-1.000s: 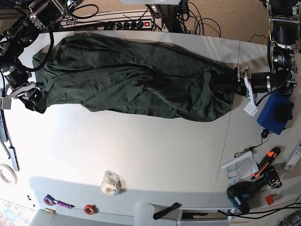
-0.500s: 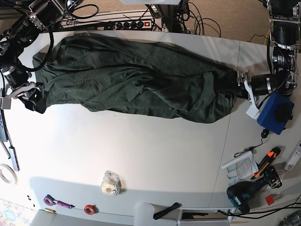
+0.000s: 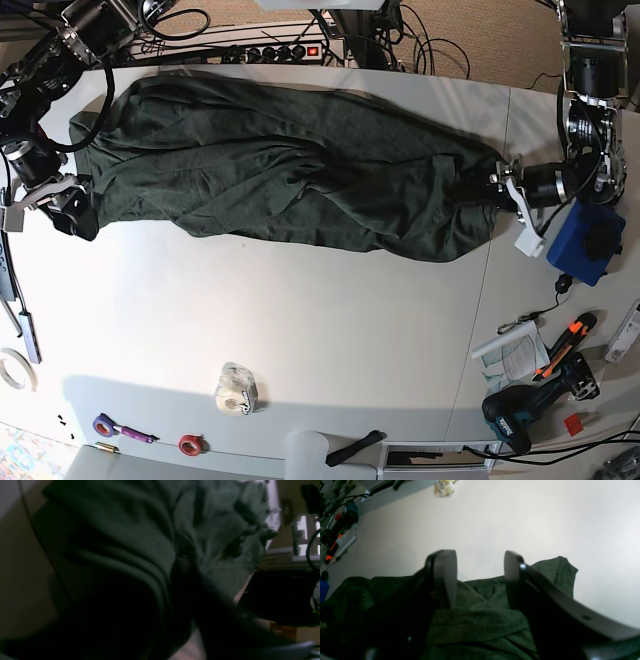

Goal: Layout the t-shirt on the table in an organized manner, then fold the t-shirt properly
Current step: 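Grasp the end of the green shirt strip with the left gripper, then fold the grasped strip end over toward the middle with the left gripper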

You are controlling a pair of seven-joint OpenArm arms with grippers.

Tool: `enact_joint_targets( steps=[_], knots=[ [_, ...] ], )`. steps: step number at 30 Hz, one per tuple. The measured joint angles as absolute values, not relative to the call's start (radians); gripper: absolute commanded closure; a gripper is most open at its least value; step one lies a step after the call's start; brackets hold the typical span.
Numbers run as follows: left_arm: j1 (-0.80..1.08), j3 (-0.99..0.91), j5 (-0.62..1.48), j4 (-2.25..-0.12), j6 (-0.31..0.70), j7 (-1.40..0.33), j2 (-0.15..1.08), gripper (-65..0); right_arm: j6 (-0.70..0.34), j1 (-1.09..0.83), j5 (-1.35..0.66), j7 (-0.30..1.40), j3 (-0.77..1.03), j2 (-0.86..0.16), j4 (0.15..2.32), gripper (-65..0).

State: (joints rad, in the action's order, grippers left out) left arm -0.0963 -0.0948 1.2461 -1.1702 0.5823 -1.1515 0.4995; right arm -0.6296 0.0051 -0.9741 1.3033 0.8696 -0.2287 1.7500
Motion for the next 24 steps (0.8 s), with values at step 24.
enact_joint_targets(
  steps=[24],
  knots=[
    [-0.101, -0.128, 1.452, -1.37, 0.693, -1.327, 0.29, 0.0, -0.63, 0.005, -0.784, 1.245, 0.87, -0.228, 1.75, -29.6]
  ],
)
